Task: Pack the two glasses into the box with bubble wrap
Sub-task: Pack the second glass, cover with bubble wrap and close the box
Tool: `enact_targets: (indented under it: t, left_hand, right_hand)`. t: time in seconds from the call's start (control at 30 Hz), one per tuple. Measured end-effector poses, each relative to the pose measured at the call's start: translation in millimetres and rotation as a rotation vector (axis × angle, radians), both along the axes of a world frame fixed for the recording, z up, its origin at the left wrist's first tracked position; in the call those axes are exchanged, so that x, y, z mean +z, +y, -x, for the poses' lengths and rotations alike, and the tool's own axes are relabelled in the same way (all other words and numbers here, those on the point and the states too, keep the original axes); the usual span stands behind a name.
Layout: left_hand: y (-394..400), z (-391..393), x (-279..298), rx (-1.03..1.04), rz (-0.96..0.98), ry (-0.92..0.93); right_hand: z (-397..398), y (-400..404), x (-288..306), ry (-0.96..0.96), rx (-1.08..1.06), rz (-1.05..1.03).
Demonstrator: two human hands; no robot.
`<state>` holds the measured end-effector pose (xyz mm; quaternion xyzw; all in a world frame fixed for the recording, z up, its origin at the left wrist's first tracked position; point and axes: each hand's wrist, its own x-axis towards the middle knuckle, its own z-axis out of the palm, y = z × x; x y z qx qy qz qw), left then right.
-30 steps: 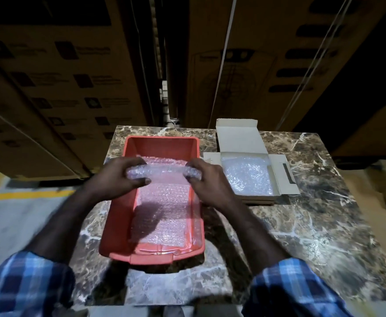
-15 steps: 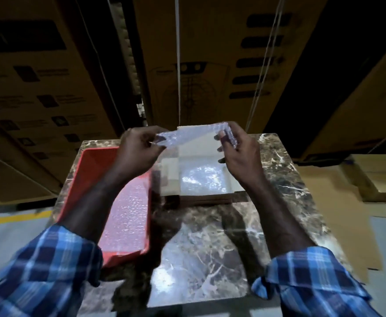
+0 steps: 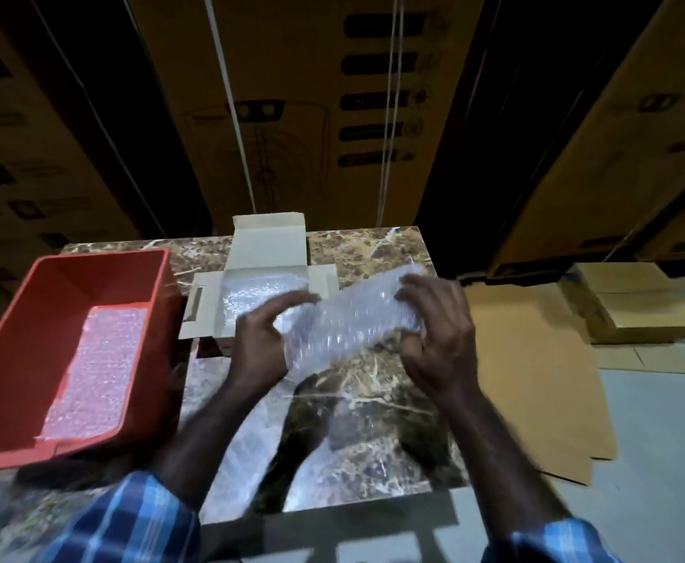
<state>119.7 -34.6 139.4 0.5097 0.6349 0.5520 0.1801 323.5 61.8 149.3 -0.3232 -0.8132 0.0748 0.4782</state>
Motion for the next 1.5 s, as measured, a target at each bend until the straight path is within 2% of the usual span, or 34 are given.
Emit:
enact_targets:
  t: [0.1,0.27,0.4,0.57,0.63,0.7,0.8,0.87,1.03,1.07,1.1,1.17,1.3,1.43,1.5]
  left_hand:
    - [-18.3,-21.3,-43.3,-0.043,0.080,-0.016]
    - [-51.0,-30.3,-131.5,-0.065,0.289,0.164]
    - [-62.2,-33.3,-159.7,-0.052,0.387,0.245]
    - [-67.7,-25.5,-160.4,-0.110,0.621,0.272]
    - [-65.7,-22.0,-157.4,-0.147,0.744,0.239]
    - [-63.8,-18.7,-156.8,-0.133,0.834,0.121]
    - [-57.8,-20.3,-144.7,-0.107,0.875,-0.092]
    - [-52.5,-24.3,-134.4,-0.052,0.861,-0.220]
    - [-40.2,-27.0,-129.8,0.023,0.873,-0.388]
    - [-38.4,-27.1,-129.3,0.039,0.877,-0.408]
    - [-37.1,-26.4,-130.4,0.050,0.881,-0.423]
    - [-34.6,-26.5,-131.2,0.061,0.895,-0.411]
    - [-32.4,-24.5,-135.2,0.041,0.903,-0.351]
    - [-34.5,-21.2,-150.4,0.007,0.903,-0.214]
    - [-36.5,-17.4,-157.3,-0.016,0.890,-0.201]
  right_hand:
    - [-36.6,-19.3,-49.6,-0.097,0.030,0.087]
    - [-77.5,-56.9,-118.3,-0.272,0.024,0.361]
    - [-86.6,-64.8,-139.3,-0.383,0.070,0.629]
    - [-87.8,-43.6,-134.0,-0.302,0.156,1.107]
    - [-83.7,-33.3,-132.7,-0.163,0.099,1.290]
    - [-73.9,-25.4,-130.6,-0.005,0.035,1.431]
    - [-62.4,-13.8,-139.2,-0.128,-0.055,1.315]
    - [-56.8,-10.9,-149.4,-0.113,-0.060,1.331]
    - [-55.6,-17.4,-164.8,0.304,-0.028,1.534]
    - [-57.8,-18.7,-169.5,0.275,-0.035,1.504]
    - [-60.6,-20.9,-170.9,0.163,-0.029,1.441]
    - [-63.3,-23.3,-174.0,-0.063,-0.012,1.316]
    - [-60.7,-21.6,-180.5,-0.266,-0.015,1.115]
    - [-57.1,-23.1,-182.9,-0.225,-0.038,0.916]
    - [-52.1,-19.0,-178.4,-0.106,-0.087,0.944]
